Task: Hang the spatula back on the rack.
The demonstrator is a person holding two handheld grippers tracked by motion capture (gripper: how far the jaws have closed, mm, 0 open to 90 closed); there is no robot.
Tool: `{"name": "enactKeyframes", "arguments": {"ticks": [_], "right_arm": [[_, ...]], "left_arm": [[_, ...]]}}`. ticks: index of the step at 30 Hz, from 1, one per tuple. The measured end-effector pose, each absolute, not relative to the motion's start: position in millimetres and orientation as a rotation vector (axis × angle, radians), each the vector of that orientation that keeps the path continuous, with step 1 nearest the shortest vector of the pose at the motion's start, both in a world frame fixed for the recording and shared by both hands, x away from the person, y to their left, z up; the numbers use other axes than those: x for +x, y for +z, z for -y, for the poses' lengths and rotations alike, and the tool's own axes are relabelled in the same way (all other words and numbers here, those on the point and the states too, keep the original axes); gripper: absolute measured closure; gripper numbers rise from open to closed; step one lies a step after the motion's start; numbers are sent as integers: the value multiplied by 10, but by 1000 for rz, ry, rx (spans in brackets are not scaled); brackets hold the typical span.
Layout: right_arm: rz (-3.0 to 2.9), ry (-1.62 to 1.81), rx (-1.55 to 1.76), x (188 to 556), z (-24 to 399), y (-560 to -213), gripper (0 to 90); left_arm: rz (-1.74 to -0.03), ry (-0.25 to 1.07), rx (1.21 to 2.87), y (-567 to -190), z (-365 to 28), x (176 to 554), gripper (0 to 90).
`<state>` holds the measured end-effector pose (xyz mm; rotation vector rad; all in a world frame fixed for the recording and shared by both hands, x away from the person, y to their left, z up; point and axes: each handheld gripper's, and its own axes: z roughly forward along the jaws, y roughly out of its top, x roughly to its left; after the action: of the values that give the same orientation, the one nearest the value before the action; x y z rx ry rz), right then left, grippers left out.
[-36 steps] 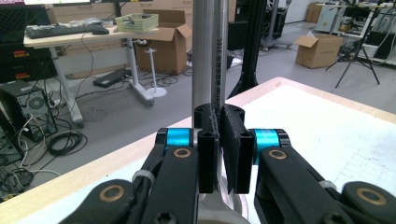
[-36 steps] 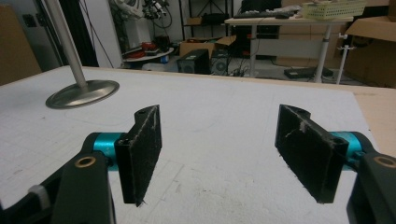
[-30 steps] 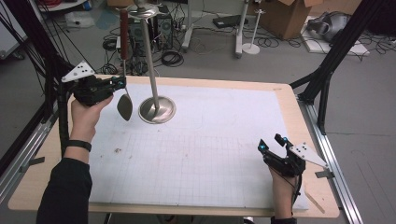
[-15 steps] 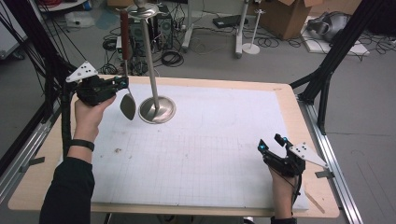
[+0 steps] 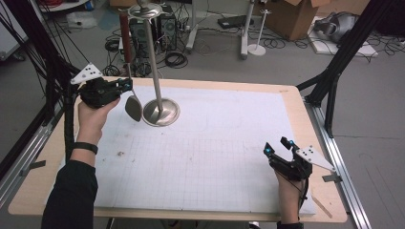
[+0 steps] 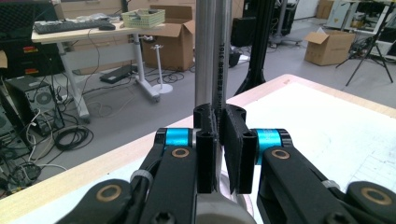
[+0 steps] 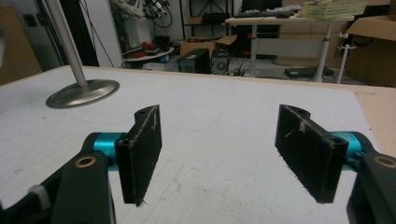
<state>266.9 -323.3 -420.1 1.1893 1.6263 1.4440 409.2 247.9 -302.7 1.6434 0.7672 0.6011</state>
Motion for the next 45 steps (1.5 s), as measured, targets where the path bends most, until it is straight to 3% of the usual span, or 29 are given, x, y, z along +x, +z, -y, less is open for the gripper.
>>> {"name": "enactKeyframes", "arguments": {"ticks": [14,19,29,32,45], "right_arm": [[-1629,1442,1187,2673,3223,-4204,306],[-1635,1439,1186,2673,3219,-4204,306],[-1642,1459,1181,2671,3241,-4208,306],[-1657,1452,1181,2675,3229,-4208,306],[-1707,1431,1156,2674,3161,-4194,304]], "left_arm": [[-766,616,1610,-2988,-2512,4057,780],[-753,624,1635,-2960,-2507,4001,698],[-770,728,1633,-3032,-2575,3609,336],[-754,743,1640,-3079,-2632,3443,267],[-683,691,1652,-3413,-2669,2940,221]]}}
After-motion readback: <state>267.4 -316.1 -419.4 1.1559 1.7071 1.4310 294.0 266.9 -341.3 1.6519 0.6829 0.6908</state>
